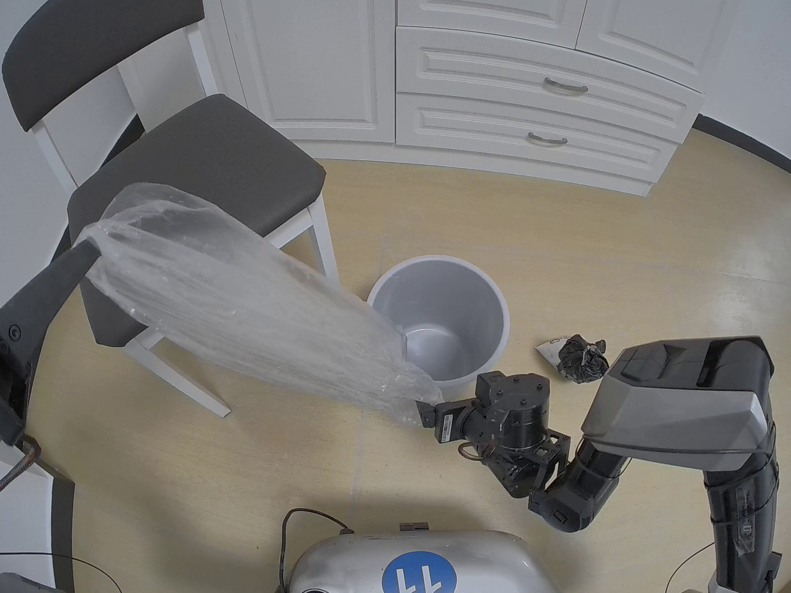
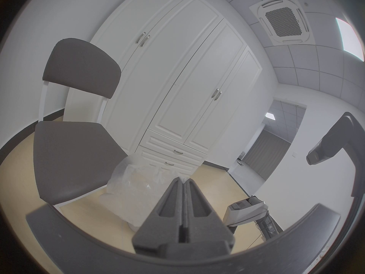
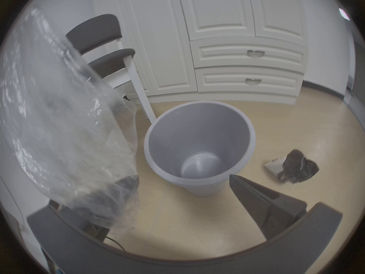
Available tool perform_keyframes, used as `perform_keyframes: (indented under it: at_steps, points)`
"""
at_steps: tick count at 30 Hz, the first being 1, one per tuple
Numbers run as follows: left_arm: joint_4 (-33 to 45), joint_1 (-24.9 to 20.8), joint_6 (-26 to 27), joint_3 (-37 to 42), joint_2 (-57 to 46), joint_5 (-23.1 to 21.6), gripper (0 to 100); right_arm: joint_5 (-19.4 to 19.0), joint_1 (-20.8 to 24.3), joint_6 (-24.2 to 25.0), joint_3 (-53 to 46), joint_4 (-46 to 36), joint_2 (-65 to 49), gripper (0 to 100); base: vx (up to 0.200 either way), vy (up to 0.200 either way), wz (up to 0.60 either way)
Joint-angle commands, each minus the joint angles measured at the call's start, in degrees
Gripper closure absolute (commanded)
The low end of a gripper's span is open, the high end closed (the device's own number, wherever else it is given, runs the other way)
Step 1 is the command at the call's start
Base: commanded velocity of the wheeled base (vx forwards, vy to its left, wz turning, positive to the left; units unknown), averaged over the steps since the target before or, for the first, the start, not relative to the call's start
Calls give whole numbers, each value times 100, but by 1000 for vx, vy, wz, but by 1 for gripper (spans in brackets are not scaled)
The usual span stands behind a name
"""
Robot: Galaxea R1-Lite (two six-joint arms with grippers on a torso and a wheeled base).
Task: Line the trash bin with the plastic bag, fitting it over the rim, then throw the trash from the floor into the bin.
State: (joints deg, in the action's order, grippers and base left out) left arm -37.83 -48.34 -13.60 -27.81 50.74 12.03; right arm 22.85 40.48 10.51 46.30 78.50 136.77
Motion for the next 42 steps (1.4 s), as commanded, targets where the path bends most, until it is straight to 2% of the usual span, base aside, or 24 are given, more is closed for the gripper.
perform_keyframes:
  at_steps: [1, 6, 11, 20, 31, 42]
  points:
    - [-5, 0, -2, -5, -11, 1, 100, -395, -76, 531, 142, -432, -484, 0, 0, 0, 0]
    - [-5, 0, -2, -5, -38, 1, 100, -641, -32, 1164, 309, -739, -572, 0, 0, 0, 0]
    - [-5, 0, -2, -14, -55, -8, 100, -843, 12, 1480, 327, -757, -642, 0, 0, 0, 0]
    - [-5, 0, -2, -14, -64, -8, 100, -922, 144, 1630, 309, -757, -546, 0, 0, 0, 0]
    - [-5, 0, -11, -41, -64, -8, 100, -1045, 531, 1937, 257, -748, -238, 0, 0, 0, 0]
    - [-14, 0, -11, -76, -73, -8, 100, -1054, 680, 1946, 213, -730, -18, 0, 0, 0, 0]
